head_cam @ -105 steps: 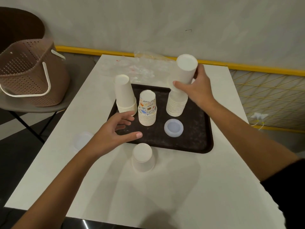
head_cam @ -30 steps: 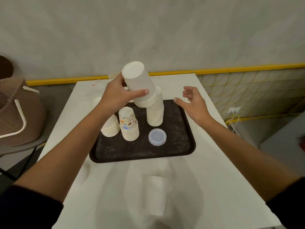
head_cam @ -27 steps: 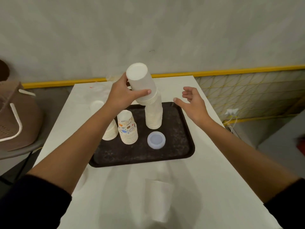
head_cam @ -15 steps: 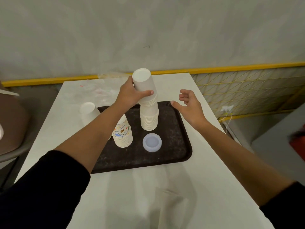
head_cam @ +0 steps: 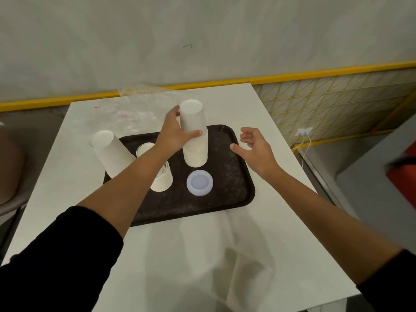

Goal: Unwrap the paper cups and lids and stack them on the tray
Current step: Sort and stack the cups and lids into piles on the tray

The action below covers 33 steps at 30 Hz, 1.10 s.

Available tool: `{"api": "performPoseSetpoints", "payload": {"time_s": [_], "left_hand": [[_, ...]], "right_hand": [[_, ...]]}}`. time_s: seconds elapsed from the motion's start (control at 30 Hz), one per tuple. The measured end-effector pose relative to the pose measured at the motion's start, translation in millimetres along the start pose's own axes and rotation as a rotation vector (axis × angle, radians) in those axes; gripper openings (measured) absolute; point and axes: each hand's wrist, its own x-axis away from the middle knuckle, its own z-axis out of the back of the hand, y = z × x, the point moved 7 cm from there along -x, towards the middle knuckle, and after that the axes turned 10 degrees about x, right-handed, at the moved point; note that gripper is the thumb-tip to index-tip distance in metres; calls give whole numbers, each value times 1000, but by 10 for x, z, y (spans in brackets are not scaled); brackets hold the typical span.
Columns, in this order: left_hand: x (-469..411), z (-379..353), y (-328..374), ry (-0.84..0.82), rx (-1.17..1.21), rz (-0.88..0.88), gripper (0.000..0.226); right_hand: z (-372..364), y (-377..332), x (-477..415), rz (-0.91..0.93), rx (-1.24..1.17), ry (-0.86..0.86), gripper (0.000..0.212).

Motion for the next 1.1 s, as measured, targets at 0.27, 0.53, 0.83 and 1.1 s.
{"api": "performPoseSetpoints", "payload": {"time_s": [0.27,0.53,0.83,1.1], "left_hand": [[1161,-369,68,-99,64,23,80],[2652,-1537,-530,-708,-237,524,119],[2984,-1989,-451,-806,-449,431,76],[2675,-1758,-444,-635,-172,492,39]], "right_hand": [[206,409,323,-73,50,-80,45],[444,1040,591,-221,85,-159,39],[526,1101,691,-170,76,-192,37],[483,1060,794,-139,22,-231,36]]}}
